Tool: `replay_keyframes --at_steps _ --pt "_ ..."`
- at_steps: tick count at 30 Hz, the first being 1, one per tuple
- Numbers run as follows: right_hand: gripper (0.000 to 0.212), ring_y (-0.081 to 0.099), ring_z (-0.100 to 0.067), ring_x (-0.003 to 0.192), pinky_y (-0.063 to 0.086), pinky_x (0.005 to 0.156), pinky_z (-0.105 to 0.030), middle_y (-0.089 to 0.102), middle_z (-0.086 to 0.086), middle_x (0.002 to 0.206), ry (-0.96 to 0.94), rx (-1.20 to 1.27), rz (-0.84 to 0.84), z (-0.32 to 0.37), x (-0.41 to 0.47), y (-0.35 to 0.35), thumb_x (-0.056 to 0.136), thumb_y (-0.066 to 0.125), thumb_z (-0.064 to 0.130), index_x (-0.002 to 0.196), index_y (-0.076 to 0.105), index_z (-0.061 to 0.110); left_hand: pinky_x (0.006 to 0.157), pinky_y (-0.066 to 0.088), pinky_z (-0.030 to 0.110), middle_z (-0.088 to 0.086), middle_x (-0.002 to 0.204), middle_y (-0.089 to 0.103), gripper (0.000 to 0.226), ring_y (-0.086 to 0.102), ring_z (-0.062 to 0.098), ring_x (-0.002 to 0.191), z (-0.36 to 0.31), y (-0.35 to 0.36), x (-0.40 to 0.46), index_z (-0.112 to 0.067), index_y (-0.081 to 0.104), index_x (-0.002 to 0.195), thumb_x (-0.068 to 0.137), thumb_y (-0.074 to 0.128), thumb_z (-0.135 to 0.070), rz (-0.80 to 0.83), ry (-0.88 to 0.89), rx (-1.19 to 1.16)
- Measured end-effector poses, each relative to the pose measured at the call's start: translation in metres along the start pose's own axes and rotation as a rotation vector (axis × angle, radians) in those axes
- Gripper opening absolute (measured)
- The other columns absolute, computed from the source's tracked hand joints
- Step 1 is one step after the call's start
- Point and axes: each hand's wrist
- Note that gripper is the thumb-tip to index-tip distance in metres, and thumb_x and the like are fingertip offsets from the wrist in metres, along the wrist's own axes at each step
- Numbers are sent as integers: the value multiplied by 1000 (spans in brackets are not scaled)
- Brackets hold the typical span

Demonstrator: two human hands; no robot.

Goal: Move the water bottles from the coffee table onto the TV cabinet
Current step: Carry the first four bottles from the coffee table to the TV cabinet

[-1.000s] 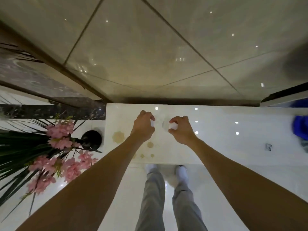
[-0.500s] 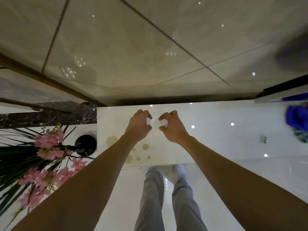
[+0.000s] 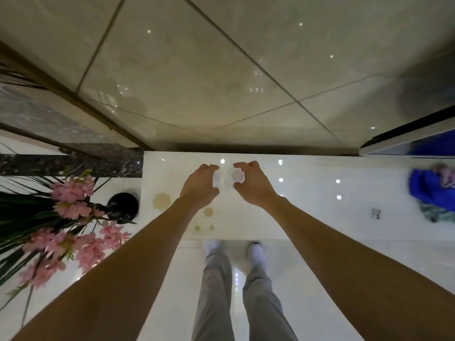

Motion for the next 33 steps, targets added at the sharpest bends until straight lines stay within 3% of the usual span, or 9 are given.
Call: replay_keyframes --at_steps 6,11,16,20,26,33 --pt "46 54 -28 117 42 100 -30 42 -10 140 -70 -73 34 27 -32 -42 90 58 17 134 46 16 103 42 33 4 136 53 46 53 24 121 -21 -45 -41 -18 47 134 89 58 -26 -109 -59 -33" --pt "44 52 -27 120 41 99 -33 54 -12 132 -220 -84 128 62 -75 -70 89 59 24 130 52 11 99 42 33 10 122 63 35 55 26 114 -42 -84 -103 -11 56 123 90 57 -22 -228 -150 -110" --pt "42 57 -25 111 41 84 -24 57 -10 129 -325 -86 250 91 -124 -84 87 60 24 127 55 14 92 40 28 8 119 62 33 55 24 113 -56 -90 -184 -11 57 119 90 57 -26 -292 -229 -171" --pt "40 58 -26 111 44 87 -27 61 -8 123 -455 -208 335 112 -166 -70 85 62 25 124 57 17 81 42 25 6 114 64 32 58 22 105 -48 -83 -263 -13 58 117 89 57 -28 -386 -361 -261" --pt "43 59 -26 110 43 84 -27 62 -10 124 -682 -427 563 135 -259 8 83 61 28 124 58 17 88 48 36 10 112 67 30 60 28 102 -22 -35 -412 -11 62 114 88 57 -25 -597 -680 -481" --pt "41 59 -24 109 43 86 -26 62 -7 123 -1012 -651 843 96 -436 106 83 60 29 122 58 18 73 45 28 6 102 69 29 56 20 79 -45 109 -611 -13 62 112 87 56 -26 -900 -1109 -782"
Point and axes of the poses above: each hand's wrist, its own x-axis towards the middle knuckle, its own y-axis out of the palm, z = x × y
